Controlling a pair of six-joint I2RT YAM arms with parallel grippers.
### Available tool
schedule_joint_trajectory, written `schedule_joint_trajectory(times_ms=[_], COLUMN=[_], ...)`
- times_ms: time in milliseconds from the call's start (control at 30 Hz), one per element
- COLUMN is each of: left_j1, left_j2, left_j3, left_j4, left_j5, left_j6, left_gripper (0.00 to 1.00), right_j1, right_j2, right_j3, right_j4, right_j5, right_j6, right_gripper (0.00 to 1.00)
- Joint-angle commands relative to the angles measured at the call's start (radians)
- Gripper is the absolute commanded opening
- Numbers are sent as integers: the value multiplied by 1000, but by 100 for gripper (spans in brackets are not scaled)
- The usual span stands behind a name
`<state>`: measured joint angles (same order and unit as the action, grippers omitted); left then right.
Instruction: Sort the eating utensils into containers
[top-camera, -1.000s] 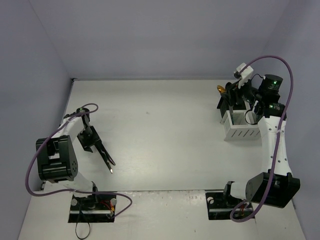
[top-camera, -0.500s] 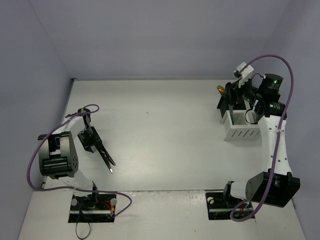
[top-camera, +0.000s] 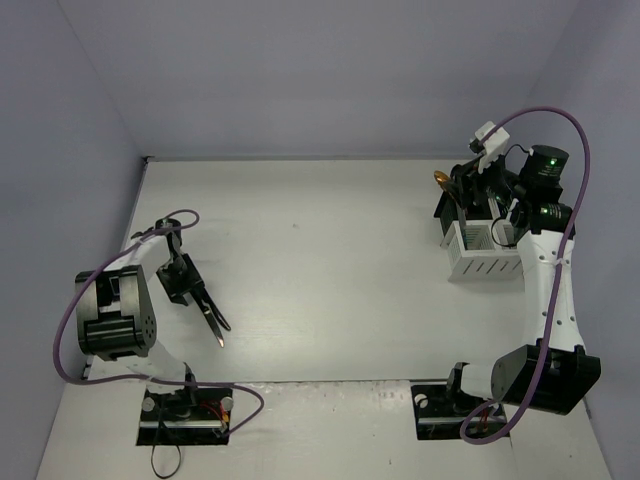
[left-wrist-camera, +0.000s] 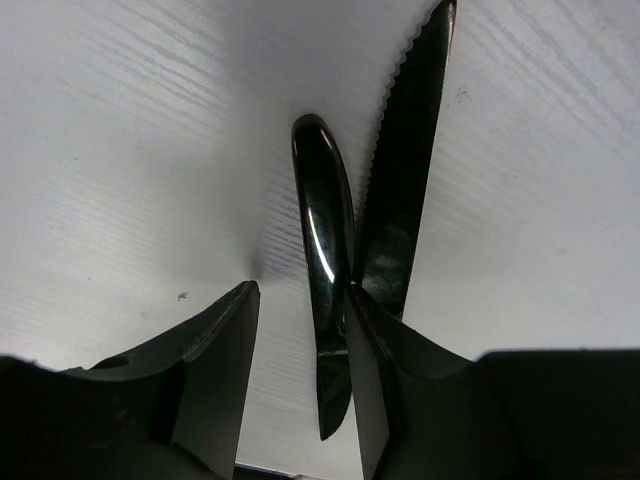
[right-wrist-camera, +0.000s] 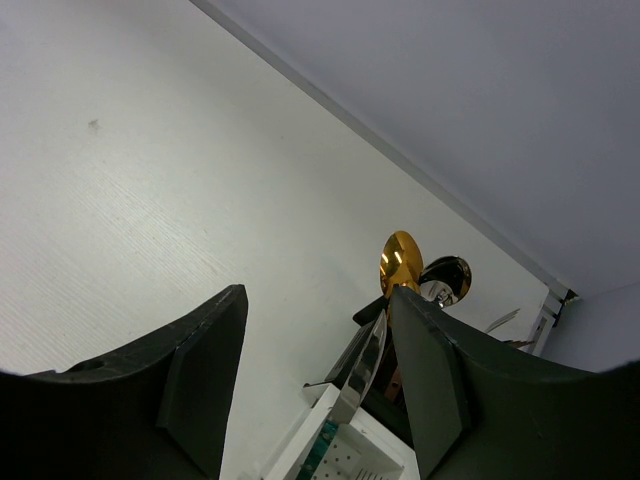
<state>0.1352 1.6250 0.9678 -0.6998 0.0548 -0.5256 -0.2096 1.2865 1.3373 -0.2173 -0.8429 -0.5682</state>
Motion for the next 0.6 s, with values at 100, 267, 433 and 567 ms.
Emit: schedule_joint_trajectory(times_ms=[100,267,433,567], left_j1=[7,7,-2,-33], left_j2=[-88,-117,-95,-106], left_j3=[-55,-72,-62,-80], left_j4=[2,1,7,36], left_j5=[-46,-37,4,69], left_j6=[29,28,11,-4], left_gripper=[36,35,33,33], right_j1=[-1,-1,-1,-1], right_j2=[-13,-18,-13,-12], right_j3=[39,37,35,32], right_j4=[50,50,50,50], right_j5=[-10,-7,-9,-12], right_j6=[5,1,3,8], right_gripper=[56,56,56,56])
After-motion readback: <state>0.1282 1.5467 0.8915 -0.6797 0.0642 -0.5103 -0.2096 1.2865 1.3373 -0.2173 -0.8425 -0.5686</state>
